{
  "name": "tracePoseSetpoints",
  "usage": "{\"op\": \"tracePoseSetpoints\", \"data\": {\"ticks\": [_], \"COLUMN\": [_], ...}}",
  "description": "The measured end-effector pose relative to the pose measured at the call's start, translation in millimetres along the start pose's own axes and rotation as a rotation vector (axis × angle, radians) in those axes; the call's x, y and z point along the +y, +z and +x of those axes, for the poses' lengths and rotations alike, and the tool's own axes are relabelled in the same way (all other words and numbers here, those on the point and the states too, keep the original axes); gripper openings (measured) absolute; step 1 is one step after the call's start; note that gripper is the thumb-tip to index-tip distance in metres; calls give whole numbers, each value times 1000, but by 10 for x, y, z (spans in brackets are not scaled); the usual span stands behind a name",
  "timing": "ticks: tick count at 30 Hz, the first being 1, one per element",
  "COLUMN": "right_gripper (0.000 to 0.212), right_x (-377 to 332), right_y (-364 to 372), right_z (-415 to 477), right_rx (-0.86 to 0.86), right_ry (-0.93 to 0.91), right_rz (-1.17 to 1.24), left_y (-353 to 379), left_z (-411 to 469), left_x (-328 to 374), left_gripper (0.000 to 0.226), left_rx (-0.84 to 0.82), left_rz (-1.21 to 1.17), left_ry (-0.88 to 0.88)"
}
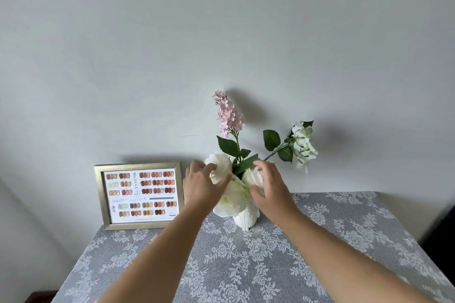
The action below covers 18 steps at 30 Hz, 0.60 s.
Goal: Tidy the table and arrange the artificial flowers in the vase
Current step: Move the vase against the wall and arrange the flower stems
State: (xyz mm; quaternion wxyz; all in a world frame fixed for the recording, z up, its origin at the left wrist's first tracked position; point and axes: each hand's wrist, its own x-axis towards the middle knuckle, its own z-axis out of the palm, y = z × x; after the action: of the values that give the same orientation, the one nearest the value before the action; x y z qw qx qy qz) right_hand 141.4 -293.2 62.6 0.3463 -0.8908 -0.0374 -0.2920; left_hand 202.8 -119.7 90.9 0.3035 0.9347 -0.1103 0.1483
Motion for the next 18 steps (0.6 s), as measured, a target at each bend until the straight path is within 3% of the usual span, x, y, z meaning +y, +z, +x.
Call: {"op": "tracePoseSetpoints", "data": {"ticks": [5,9,13,18], "right_gripper": [48,41,42,38], "right_x": [-20,-7,-19,-23], "right_y": [-70,-51,-48,-109], "right_z": [9,-32,-8,20], "right_rx": [31,3,11,-16], "right_ry": [21,-8,27,38], "right_rz": [56,37,90,116], "left_y": [-8,-1,48,147], "left_z": [-116,-169,-188,-172], "left_x": [116,191,273,307], "left_gripper": [79,94,79,64], "left_rx": [-144,-146,-156,-108], "left_rz": [-103,-126,61,62], "left_ry": [74,134,156,115]}}
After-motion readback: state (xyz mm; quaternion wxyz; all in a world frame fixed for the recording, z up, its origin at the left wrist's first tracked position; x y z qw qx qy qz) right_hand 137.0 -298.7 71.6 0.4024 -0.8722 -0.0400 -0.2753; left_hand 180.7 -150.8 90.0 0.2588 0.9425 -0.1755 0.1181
